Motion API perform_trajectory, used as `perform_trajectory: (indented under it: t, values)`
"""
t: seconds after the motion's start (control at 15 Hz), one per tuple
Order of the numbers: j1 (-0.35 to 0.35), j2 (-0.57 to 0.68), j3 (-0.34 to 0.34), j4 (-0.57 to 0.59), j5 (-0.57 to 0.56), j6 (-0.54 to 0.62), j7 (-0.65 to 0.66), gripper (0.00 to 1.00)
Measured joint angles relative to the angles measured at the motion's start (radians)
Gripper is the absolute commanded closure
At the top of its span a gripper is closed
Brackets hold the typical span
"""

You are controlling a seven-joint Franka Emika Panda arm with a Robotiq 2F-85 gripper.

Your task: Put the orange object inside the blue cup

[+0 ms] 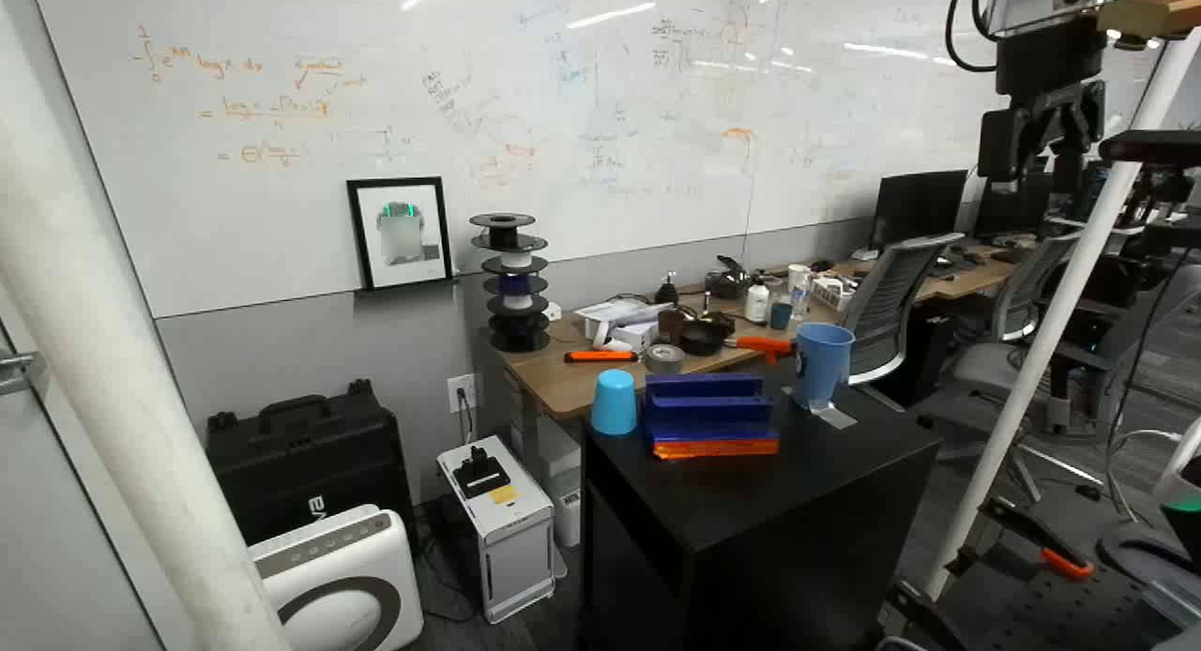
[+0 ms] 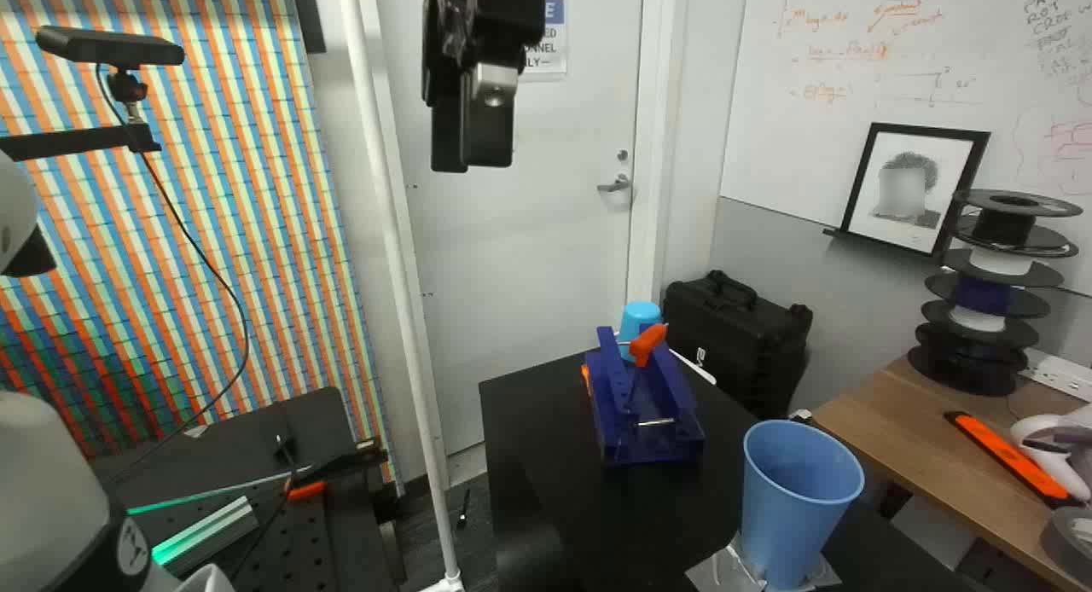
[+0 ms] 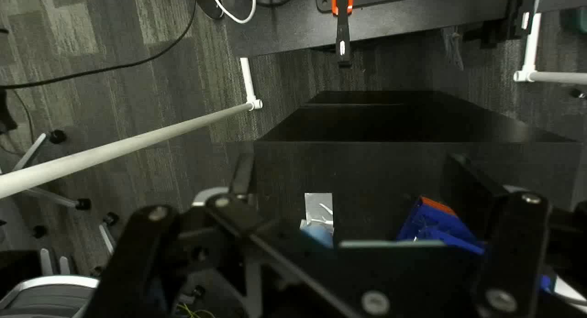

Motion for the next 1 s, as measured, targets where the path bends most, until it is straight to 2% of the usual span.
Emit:
perform_trajectory:
  t: [0.67,0.8,1.0]
  values:
    - [0.001,-0.003,0.0,0.013,-0.004,0.013,0.001,0.0]
    - [0.006,0.01,0.0,-0.008,-0.025,0.134,0.016,0.0]
    - [0.023,0.086,0.006,-0.026,-0.061,0.404,0.021,0.0]
